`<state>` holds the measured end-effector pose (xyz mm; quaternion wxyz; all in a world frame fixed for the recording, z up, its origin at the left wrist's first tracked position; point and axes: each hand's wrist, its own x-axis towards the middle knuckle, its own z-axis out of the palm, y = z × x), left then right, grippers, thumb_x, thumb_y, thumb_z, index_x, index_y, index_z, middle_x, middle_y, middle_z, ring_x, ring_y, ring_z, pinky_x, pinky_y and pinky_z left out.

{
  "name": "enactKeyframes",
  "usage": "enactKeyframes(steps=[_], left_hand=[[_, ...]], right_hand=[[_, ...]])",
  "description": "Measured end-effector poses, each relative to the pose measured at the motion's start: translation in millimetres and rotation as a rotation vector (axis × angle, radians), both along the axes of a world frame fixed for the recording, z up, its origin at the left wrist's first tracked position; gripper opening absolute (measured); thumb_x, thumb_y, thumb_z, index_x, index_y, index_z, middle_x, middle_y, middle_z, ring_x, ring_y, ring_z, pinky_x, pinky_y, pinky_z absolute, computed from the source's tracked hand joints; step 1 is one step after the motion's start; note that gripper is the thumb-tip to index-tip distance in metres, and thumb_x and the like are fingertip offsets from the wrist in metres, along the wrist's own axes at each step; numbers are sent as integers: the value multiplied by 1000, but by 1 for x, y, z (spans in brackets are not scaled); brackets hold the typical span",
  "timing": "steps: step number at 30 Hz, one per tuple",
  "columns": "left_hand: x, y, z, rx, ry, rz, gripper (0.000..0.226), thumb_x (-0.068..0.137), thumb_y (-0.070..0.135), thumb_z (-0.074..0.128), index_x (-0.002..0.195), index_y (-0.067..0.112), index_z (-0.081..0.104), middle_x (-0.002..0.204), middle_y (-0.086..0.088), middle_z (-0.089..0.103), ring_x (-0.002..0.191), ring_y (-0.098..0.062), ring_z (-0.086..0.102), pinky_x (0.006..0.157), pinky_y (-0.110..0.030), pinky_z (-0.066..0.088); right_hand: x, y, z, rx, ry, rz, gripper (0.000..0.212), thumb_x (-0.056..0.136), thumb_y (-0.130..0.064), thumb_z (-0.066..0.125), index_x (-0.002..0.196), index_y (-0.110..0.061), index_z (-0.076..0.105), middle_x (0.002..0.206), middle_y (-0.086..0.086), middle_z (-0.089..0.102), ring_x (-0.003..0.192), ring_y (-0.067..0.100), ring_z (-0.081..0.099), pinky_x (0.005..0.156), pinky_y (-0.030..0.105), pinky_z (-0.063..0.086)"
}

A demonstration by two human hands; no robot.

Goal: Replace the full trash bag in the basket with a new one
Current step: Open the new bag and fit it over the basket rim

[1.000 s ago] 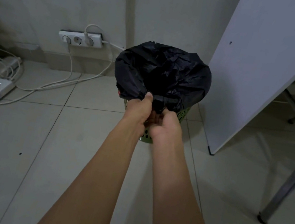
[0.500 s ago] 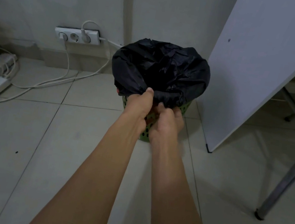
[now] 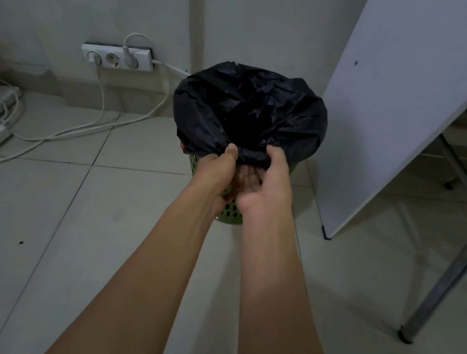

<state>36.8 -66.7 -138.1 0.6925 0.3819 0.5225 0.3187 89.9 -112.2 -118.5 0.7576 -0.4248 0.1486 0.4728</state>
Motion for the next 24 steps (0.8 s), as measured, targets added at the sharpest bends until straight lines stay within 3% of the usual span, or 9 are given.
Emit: enactKeyframes(steps=[2, 5, 7, 9, 13, 18, 20, 22, 24], left_hand=[[-1, -1, 0, 5, 8, -30, 37, 101, 36, 54, 120, 5, 63, 95, -9, 72, 65, -17, 69, 50, -22, 50], [0, -3, -1, 10, 11, -45, 39, 100, 36, 54, 120, 4, 63, 96, -12, 75, 76, -24, 70, 64, -33, 57], [1, -3, 0, 6, 7, -37, 38, 101, 36, 53, 119, 4, 63, 94, -13, 76, 68, -21, 67, 63, -32, 55], [1, -3, 2, -10, 2, -34, 36, 102, 35, 53, 116, 4, 65, 83, -9, 73, 56, -16, 62, 56, -26, 51], [-3, -4, 3, -91, -95, 3, 30, 101, 33, 58, 104, 5, 68, 63, -4, 70, 45, -11, 60, 50, -22, 50], [-2, -4, 8, -103, -162, 126, 30, 96, 23, 67, 111, -3, 64, 76, -15, 72, 47, -17, 65, 47, -25, 55], [-3, -1, 10, -82, -161, 194, 29, 95, 23, 68, 107, -4, 65, 85, -18, 74, 60, -24, 71, 58, -33, 62], [-6, 5, 12, -89, -181, 240, 28, 96, 23, 67, 109, -2, 65, 95, -20, 75, 74, -29, 73, 69, -41, 63], [-11, 11, 12, -108, -237, 255, 26, 99, 24, 62, 111, 2, 64, 95, -17, 74, 71, -27, 70, 59, -35, 61]], right_hand=[[1, 5, 1, -46, -7, 29, 27, 83, -26, 79, 97, -6, 68, 81, 9, 70, 63, 19, 64, 46, 23, 53], [1, 12, 0, -113, -15, 21, 25, 86, -14, 74, 107, -2, 66, 71, 8, 61, 55, 18, 56, 35, 18, 45], [0, 12, -1, -94, -16, 42, 12, 86, -13, 73, 90, -4, 66, 65, 7, 61, 52, 18, 56, 37, 20, 47], [1, 6, 1, -58, 5, 90, 20, 90, -14, 70, 74, -7, 60, 55, 5, 60, 42, 16, 56, 34, 18, 45], [5, 0, 7, -49, 79, 145, 28, 96, -14, 63, 70, -10, 54, 61, 2, 54, 55, 16, 51, 49, 31, 40], [3, 12, -4, -67, 45, 99, 24, 92, -13, 68, 71, -9, 57, 55, -1, 54, 52, 12, 46, 48, 27, 42], [-3, 16, -11, -49, -48, 149, 22, 85, -21, 78, 87, -3, 66, 70, 9, 68, 52, 16, 58, 45, 22, 50], [-7, 18, -17, -114, -169, 173, 54, 73, -27, 87, 114, -1, 65, 102, 18, 75, 64, 21, 67, 45, 24, 52], [-6, 19, -14, -199, -260, 174, 65, 66, -39, 87, 119, -9, 64, 108, 12, 74, 69, 17, 67, 46, 22, 48]])
